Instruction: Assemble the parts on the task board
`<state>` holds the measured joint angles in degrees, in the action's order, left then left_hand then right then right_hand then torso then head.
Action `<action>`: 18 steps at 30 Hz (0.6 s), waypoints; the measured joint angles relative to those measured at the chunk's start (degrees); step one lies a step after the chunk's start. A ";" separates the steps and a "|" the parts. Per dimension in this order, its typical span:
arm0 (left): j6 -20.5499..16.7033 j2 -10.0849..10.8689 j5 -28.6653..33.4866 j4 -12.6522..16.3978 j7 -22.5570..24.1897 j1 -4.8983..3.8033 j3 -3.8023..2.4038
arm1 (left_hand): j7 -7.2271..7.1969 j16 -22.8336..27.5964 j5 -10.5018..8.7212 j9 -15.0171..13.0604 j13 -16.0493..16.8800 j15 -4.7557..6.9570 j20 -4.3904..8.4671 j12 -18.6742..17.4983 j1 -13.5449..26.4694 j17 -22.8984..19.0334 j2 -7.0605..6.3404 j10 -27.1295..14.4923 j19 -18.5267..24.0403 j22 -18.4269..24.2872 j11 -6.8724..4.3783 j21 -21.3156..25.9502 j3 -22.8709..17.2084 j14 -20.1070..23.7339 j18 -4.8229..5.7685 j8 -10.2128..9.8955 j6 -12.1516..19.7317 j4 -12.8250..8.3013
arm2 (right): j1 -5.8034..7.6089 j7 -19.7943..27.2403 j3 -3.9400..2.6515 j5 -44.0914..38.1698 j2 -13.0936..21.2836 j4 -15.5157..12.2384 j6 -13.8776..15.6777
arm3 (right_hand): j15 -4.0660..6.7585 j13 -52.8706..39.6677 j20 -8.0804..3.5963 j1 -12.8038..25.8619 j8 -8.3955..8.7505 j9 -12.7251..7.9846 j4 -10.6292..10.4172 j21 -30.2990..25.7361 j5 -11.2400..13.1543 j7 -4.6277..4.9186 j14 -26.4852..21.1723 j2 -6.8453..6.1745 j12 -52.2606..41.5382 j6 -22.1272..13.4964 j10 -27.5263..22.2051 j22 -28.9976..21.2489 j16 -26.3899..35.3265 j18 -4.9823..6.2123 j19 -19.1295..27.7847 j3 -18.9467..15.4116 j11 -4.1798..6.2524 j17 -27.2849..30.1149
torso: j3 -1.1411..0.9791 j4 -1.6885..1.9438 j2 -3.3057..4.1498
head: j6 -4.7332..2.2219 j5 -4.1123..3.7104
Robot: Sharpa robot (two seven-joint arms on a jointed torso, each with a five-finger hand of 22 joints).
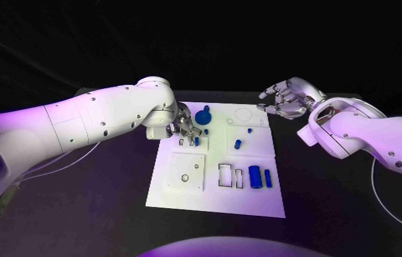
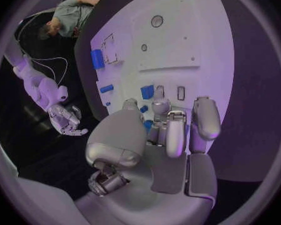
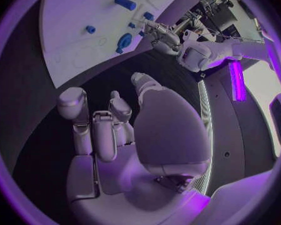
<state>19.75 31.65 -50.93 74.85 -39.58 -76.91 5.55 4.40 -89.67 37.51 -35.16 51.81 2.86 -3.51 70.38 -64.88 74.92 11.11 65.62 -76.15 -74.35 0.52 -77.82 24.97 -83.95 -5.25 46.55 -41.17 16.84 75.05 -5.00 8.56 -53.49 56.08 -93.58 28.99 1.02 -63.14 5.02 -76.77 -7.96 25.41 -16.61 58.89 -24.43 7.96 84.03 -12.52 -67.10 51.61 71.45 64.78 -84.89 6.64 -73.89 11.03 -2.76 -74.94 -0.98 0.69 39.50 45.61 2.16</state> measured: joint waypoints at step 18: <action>-0.22 -0.81 0.59 -1.11 0.01 0.16 0.04 | 0.00 0.03 -7.20 2.27 -0.55 0.00 -0.20 0.00 -5.86 0.00 1.69 0.00 0.20 -0.51 0.00 0.49 0.00 0.00 0.00 -0.67 -0.43 0.00 | -0.12 -0.27 0.01 0.04 -0.07 0.12 -0.14 | 0.00 -0.34 -0.21 0.31 0.00 0.05 0.02 0.00 -0.32 0.00 0.00 0.31 -0.23 0.00 0.41 0.11 0.00 0.00 -0.20 0.31 0.00 0.01 | -0.05 -0.04 0.01 | 0.49 -0.12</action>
<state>19.54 30.84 -50.34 73.73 -39.56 -76.75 5.59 4.39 -89.64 30.31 -32.89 51.26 2.86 -3.71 70.37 -70.73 74.91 12.81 65.62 -75.95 -74.86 0.52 -77.33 24.97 -83.95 -5.25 45.88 -41.60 16.84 74.92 -5.27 8.56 -53.45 56.01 -93.46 28.86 1.02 -63.48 4.81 -76.46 -7.96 25.46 -16.59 58.89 -24.75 7.96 84.03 -12.21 -67.33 51.61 71.86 64.89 -84.89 6.64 -74.10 11.34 -2.76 -74.93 -1.03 0.65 39.51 46.10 2.04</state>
